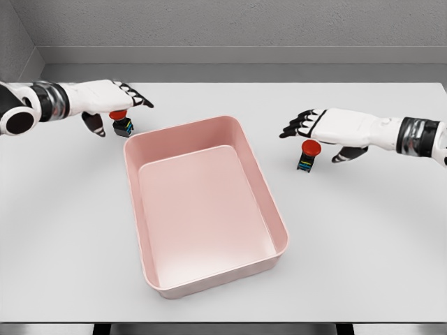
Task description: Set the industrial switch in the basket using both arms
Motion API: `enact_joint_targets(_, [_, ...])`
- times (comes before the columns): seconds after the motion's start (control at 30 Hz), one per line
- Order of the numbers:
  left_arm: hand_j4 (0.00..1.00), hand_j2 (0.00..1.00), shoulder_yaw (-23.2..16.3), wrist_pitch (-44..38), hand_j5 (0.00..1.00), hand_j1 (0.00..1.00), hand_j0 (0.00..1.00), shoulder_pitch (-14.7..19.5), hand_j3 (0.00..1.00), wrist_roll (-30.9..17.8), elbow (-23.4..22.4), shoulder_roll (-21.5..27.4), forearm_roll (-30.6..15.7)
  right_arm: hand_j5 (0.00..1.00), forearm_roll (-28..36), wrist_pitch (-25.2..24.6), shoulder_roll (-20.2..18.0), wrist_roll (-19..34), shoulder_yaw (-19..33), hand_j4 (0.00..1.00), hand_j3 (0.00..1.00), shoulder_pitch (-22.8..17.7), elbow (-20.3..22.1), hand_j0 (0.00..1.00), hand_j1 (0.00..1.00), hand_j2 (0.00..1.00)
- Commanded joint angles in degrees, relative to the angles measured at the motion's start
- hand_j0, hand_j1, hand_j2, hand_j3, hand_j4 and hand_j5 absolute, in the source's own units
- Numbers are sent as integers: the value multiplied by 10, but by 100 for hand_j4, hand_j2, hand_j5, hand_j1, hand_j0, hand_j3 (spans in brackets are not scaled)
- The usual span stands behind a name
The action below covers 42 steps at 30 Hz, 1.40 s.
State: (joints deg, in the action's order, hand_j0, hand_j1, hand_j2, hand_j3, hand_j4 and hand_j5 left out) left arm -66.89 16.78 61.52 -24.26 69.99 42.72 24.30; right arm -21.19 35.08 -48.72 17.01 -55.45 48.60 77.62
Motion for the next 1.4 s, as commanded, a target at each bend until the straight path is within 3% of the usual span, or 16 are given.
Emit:
enact_joint_targets(0.0, [100, 100, -12, -17, 100, 100, 100, 0, 100, 1, -2, -7, 2, 100, -14, -1, 27, 0, 1, 100, 100, 0, -34, 100, 100, 100])
enact_joint_targets(0.2, [100, 100, -15, -51, 100, 100, 100, 1, 100, 9, -6, -12, 22, 100, -19, -1, 30, 0, 0, 100, 100, 1, -37, 100, 100, 100])
enact_joint_targets(0.5, [99, 99, -14, -52, 99, 99, 99, 5, 99, 13, -107, -67, 58, 99, -35, -1, 35, 1, -2, 99, 99, -3, -37, 99, 99, 99])
enact_joint_targets(0.63, [93, 93, -15, -51, 93, 93, 93, 4, 93, 18, -107, -80, 62, 82, -47, -1, 35, 4, 1, 82, 82, -4, -37, 82, 82, 82])
enact_joint_targets(0.73, [92, 92, -15, -50, 92, 92, 92, 4, 92, 18, -107, -81, 62, 81, -47, -1, 33, 4, 1, 81, 81, -4, -37, 81, 81, 81])
enact_joint_targets(0.97, [80, 80, -16, -46, 80, 80, 80, 4, 80, 18, -104, -83, 61, 81, -63, -1, 34, 5, -1, 81, 81, -4, -34, 81, 81, 81])
enact_joint_targets(1.13, [80, 80, -23, -49, 80, 80, 80, 4, 80, 18, -105, -81, 65, 81, -64, -1, 31, 5, -3, 81, 81, -5, -34, 81, 81, 81])
enact_joint_targets(1.33, [79, 79, -24, -48, 79, 79, 79, 4, 79, 18, -104, -79, 65, 71, -65, -1, 31, 6, -5, 71, 71, -5, -34, 71, 71, 71])
enact_joint_targets(1.37, [74, 74, -24, -46, 74, 74, 74, 4, 74, 18, -104, -78, 66, 71, -65, -1, 32, 6, -5, 71, 71, -5, -33, 71, 71, 71])
